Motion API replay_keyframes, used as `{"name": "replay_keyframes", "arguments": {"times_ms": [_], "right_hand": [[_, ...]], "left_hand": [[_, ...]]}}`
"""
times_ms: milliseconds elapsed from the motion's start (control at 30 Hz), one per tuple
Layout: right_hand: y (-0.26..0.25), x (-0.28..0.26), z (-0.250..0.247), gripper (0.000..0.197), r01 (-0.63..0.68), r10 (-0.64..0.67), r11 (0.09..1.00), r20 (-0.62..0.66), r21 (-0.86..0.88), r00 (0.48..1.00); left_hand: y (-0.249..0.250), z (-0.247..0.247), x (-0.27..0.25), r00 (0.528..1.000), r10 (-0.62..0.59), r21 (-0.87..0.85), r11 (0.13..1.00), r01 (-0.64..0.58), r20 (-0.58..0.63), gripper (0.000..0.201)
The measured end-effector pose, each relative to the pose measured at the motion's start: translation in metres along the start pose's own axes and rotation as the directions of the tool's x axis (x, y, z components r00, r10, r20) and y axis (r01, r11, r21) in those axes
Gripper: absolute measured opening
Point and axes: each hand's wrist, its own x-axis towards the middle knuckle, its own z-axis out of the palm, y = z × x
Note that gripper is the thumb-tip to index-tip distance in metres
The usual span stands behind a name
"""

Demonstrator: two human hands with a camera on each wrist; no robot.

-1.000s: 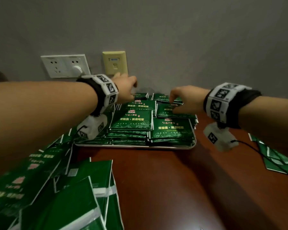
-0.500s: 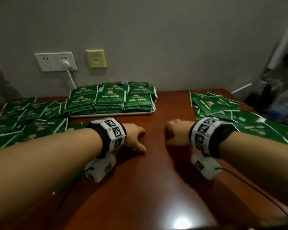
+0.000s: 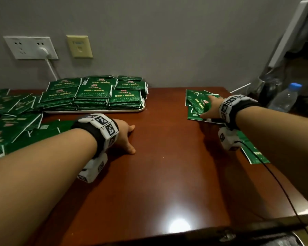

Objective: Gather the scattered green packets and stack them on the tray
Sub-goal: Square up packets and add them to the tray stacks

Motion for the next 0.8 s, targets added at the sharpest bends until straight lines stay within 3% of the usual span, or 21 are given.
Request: {"name": "replay_keyframes", "arguments": {"times_ms": [167,333,500,600,700,800], "right_hand": [[-0.007,0.018,0.013,0.107,0.093,-0.090,0.995,0.087,-0.026,0.992],[-0.033,-0.023,0.011,0.095,0.304,-0.294,0.951,0.139,-0.062,0.946],[-0.070,-0.096,0.014,0.091,0.577,-0.560,0.809,0.155,-0.108,0.814],[-0.095,-0.142,0.016,0.092,0.686,-0.664,0.721,0.187,-0.096,0.724],[-0.115,-0.179,0.022,0.091,0.751,-0.728,0.656,0.202,-0.073,0.655],[-0.128,-0.208,0.024,0.088,0.792,-0.775,0.609,0.183,-0.041,0.605]], "left_hand": [[0.001,-0.004,0.010,1.000,-0.017,0.011,1.000,0.017,0.018,0.117],[-0.001,-0.002,0.009,1.000,-0.017,-0.005,1.000,0.017,0.011,0.118],[0.005,-0.003,-0.004,1.000,-0.014,-0.058,0.998,0.013,-0.018,0.114],[0.000,0.005,-0.017,1.000,0.020,-0.183,0.983,-0.024,-0.021,0.106],[-0.014,0.014,-0.038,0.991,0.130,-0.486,0.868,-0.102,0.023,0.075],[-0.024,0.017,-0.067,0.988,0.142,-0.550,0.822,-0.147,-0.053,0.072]]}}
